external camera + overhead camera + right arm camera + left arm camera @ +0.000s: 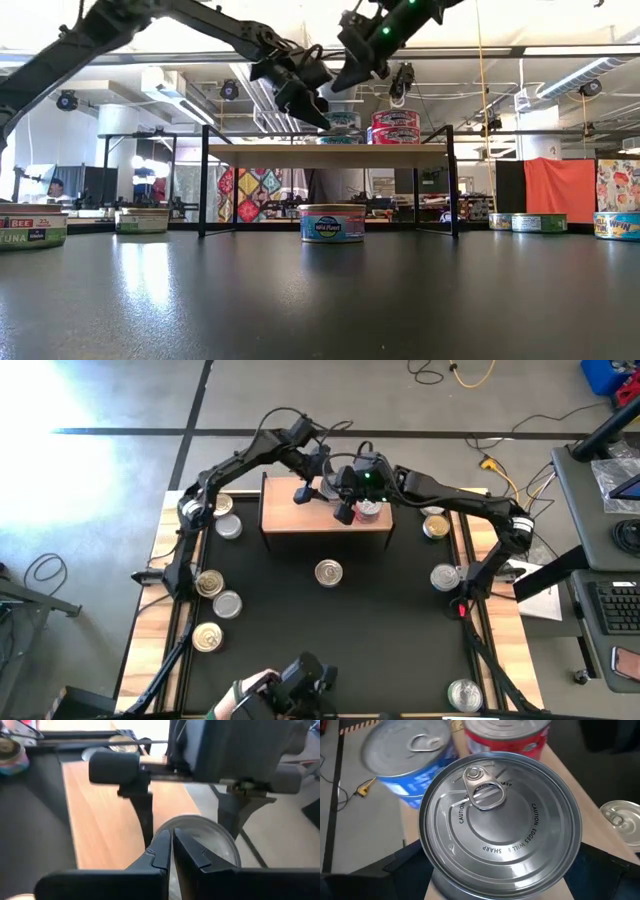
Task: Stack canned seafood by type on shelf
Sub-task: Stack the green blue tuna can on top of the other green blue tuna can on the shelf
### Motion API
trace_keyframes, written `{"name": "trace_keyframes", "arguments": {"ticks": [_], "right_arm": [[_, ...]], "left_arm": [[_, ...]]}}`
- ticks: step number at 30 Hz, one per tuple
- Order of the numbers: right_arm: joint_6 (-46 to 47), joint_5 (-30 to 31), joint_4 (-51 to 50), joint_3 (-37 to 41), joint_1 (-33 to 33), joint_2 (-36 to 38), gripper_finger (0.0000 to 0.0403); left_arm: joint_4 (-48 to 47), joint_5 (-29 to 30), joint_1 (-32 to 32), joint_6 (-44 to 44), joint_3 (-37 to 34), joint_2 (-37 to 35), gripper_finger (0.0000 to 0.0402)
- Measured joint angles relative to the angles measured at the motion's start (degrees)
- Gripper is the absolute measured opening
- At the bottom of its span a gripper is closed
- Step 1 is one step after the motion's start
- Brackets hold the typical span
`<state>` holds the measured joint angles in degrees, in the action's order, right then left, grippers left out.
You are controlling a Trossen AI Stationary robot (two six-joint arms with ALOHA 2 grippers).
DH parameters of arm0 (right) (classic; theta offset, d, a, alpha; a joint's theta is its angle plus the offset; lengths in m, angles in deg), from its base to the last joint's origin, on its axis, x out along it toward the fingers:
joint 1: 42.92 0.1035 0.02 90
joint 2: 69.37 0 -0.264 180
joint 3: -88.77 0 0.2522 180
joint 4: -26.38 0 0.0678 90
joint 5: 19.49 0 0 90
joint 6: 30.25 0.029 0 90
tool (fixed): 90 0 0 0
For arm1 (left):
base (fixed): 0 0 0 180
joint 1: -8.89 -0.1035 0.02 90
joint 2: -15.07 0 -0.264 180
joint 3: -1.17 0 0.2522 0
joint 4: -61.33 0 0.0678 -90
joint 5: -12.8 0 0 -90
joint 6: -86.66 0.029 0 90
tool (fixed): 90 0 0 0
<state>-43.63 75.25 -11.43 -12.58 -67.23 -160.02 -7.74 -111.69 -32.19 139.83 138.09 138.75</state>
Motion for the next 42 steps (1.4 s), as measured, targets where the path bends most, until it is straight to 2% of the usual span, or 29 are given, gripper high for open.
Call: {"name": "trace_keyframes", "arguments": {"ticks": [8, 16, 26, 29, 32, 42], "right_arm": [[-2.70, 1.27, 0.46, 0.06, -2.33, -0.33, 0.0013], [-0.48, 0.40, 5.54, 0.19, -3.95, -3.93, 0.0013], [0.72, -0.32, 5.56, 0.28, -4.87, -7.46, 0.0013], [1.40, -0.87, 5.22, 0.28, -5.11, -7.67, 0.0013], [1.41, -0.85, 4.67, 0.32, -5.09, -7.67, 0.0013], [2.29, -2.22, 4.05, 0.25, -5.15, -8.57, 0.0013]], "left_arm": [[-8.46, -2.08, -2.21, 1.33, 12.05, 5.95, 0.0347], [-7.35, -3.03, -2.69, 3.01, 8.36, 6.28, 0.0347], [-6.86, -4.80, -2.86, 3.13, 7.66, 6.28, 0.0348], [-6.82, -4.91, -2.90, 3.05, 7.56, 6.28, 0.0373], [-6.84, -4.57, -2.90, 2.71, 7.56, 6.28, 0.0389], [-10.57, -1.23, -2.86, 2.54, 10.60, 6.27, 0.0384]]}}
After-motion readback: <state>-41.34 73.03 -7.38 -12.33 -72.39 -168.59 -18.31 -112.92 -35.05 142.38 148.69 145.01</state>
